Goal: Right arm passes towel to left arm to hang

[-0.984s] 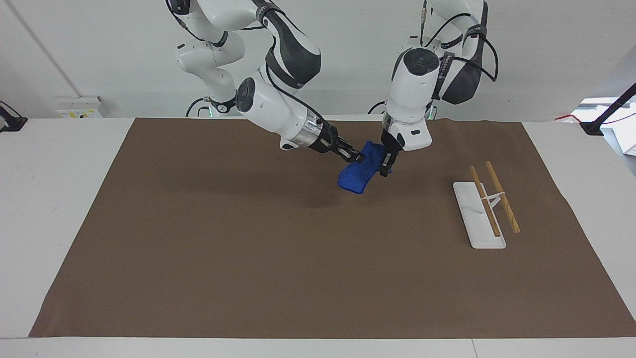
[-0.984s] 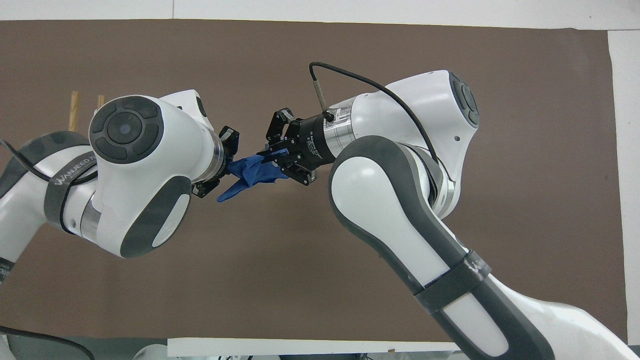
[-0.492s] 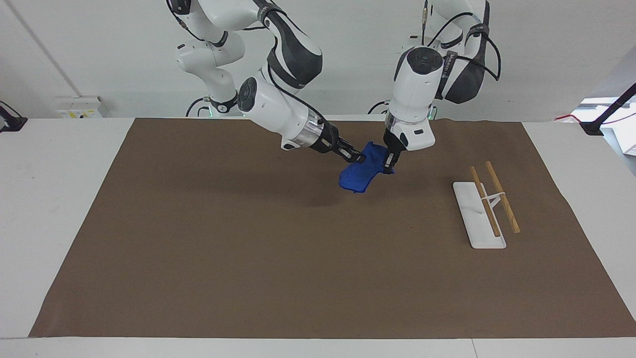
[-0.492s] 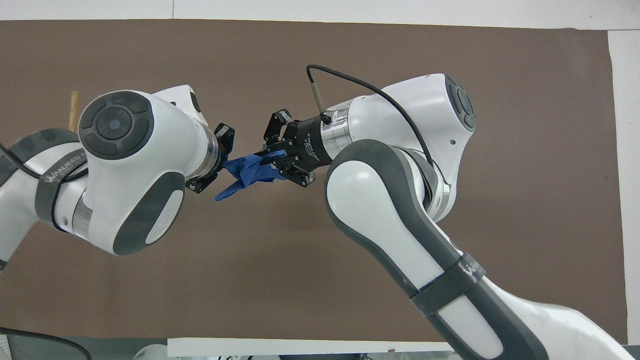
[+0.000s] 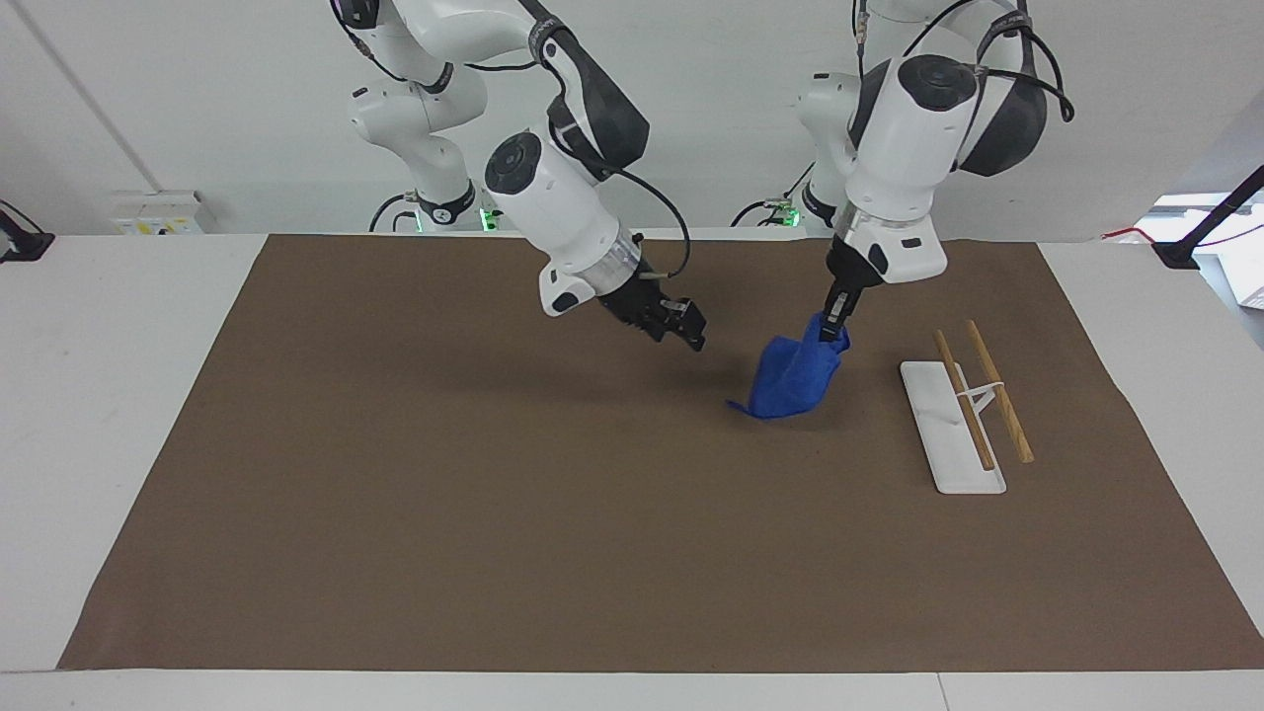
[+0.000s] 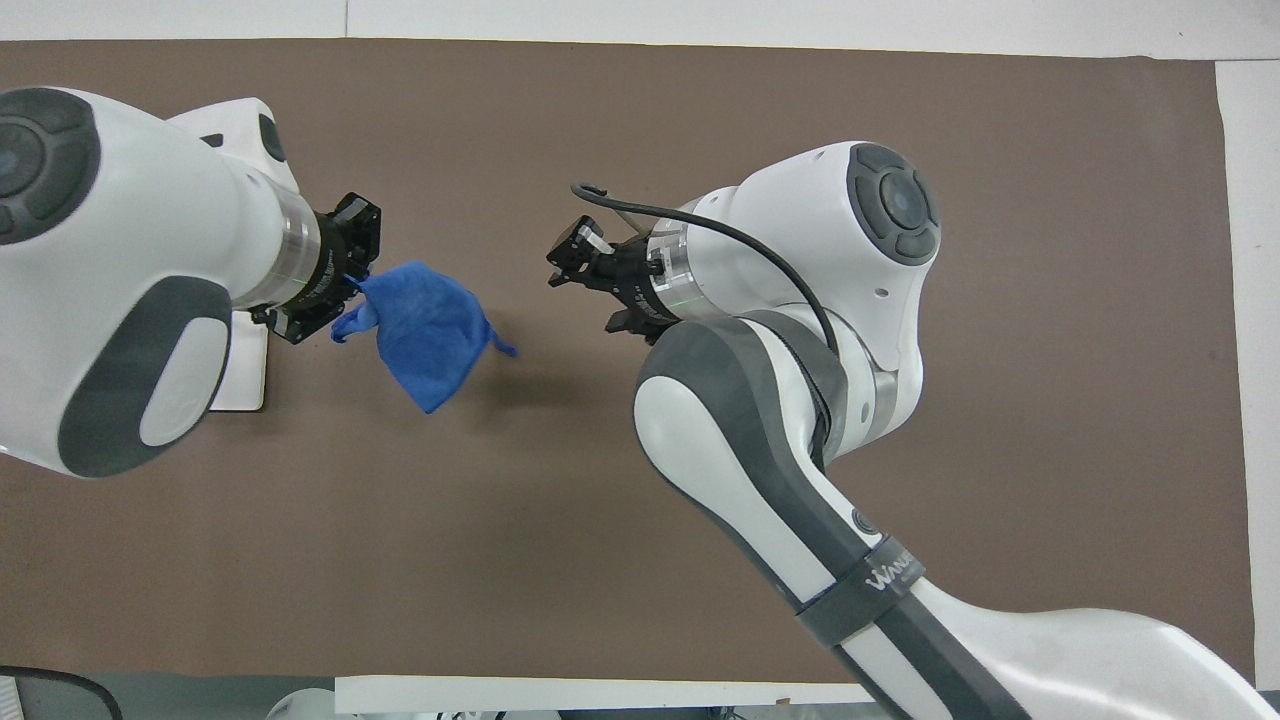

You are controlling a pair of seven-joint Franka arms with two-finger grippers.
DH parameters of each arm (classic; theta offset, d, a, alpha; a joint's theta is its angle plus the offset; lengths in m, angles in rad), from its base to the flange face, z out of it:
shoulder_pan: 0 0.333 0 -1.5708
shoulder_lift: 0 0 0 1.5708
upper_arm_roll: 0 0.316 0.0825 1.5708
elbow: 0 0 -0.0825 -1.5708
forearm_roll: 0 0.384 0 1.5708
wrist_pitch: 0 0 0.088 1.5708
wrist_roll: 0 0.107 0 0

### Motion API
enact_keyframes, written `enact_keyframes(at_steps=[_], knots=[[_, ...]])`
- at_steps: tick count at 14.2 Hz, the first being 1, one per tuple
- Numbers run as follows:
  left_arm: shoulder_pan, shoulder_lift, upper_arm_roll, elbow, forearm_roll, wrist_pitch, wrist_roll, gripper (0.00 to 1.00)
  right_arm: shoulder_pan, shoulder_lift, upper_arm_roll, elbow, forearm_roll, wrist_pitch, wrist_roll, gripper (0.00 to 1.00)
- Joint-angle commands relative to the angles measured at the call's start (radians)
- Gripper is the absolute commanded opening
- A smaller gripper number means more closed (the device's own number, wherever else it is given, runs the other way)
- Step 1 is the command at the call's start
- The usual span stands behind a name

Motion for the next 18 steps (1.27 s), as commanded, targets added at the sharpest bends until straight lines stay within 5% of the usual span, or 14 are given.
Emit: enact_keyframes(at_steps=[1, 6, 10, 13, 16, 18], knots=[[0.142, -0.008, 0.0, -0.016, -0.005, -0.017, 0.194, 0.0, -0.129, -0.003, 0.007, -0.007, -0.125, -0.027, -0.23, 1.0], [0.444, -0.002, 0.001, -0.053, -0.005, 0.167, 0.584, 0.0, -0.309, -0.092, 0.003, 0.023, -0.384, -0.31, -0.439, 1.0], [0.529, -0.007, 0.004, -0.077, 0.001, 0.193, 0.721, 0.0, -0.359, -0.154, -0.002, 0.169, -0.592, -0.618, -0.548, 1.0], [0.57, 0.006, 0.004, -0.121, 0.053, 0.32, 0.729, 0.0, -0.404, -0.178, -0.02, 0.321, -0.583, -0.852, -0.659, 1.0], [0.595, 0.024, 0.004, -0.145, 0.053, 0.391, 0.733, 0.0, -0.447, -0.226, -0.023, 0.32, -0.542, -0.883, -0.708, 1.0], [0.586, 0.019, 0.003, -0.171, 0.053, 0.385, 0.733, 0.01, -0.465, -0.285, -0.025, 0.193, -0.535, -0.83, -0.709, 1.0]])
